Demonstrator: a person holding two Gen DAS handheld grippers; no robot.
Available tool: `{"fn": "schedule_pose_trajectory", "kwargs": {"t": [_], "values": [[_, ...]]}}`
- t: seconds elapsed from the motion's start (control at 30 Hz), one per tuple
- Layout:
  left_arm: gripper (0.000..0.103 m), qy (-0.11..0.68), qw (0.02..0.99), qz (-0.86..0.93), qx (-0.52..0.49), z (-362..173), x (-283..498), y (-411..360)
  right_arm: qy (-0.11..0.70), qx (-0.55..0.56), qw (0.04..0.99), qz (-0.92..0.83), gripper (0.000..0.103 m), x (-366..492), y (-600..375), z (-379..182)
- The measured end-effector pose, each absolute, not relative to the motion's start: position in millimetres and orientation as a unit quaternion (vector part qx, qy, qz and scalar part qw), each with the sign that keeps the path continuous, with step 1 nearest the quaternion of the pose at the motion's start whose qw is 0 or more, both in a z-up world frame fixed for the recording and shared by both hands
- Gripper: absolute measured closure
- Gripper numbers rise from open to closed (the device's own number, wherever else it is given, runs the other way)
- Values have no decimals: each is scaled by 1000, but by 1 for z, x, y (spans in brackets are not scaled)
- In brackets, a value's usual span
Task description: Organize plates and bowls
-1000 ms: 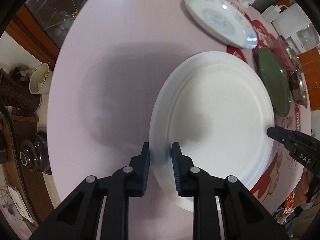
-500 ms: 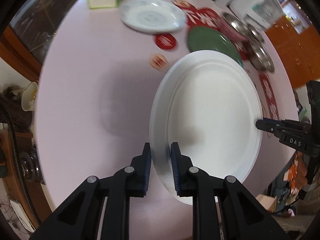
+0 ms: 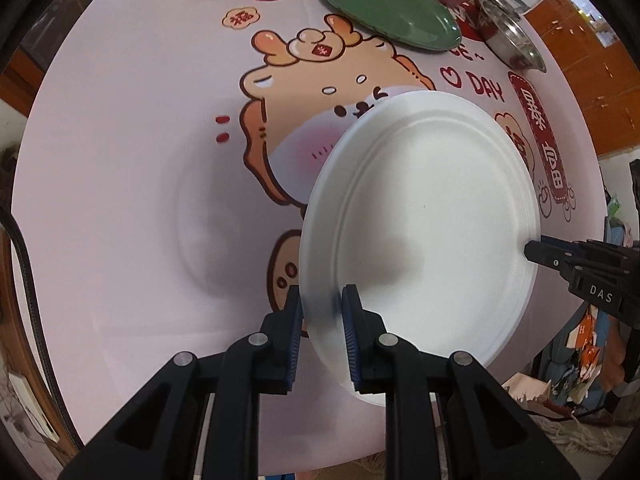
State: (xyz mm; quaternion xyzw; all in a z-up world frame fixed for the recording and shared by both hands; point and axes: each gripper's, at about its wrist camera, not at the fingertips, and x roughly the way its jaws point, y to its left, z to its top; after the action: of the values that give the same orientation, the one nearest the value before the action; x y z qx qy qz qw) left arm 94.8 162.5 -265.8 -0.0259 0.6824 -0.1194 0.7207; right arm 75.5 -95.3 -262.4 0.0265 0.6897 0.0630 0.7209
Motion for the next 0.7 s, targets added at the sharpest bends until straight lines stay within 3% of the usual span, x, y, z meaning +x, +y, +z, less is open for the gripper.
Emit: {"fn": "schedule_pose_trajectory", "kwargs": {"t": [0.27,0.43,0.7], "values": [[84,678,729,-94,-24,-265,87,167,674,1,735,77,80,75,-69,-260],[51,653,754,-66,1,-255,84,166,657,-25,749,83,67,60,-59,-254],[49,596,802,-40,14,-207,76,172,637,-20,765,94,66,46,-69,-229]]}}
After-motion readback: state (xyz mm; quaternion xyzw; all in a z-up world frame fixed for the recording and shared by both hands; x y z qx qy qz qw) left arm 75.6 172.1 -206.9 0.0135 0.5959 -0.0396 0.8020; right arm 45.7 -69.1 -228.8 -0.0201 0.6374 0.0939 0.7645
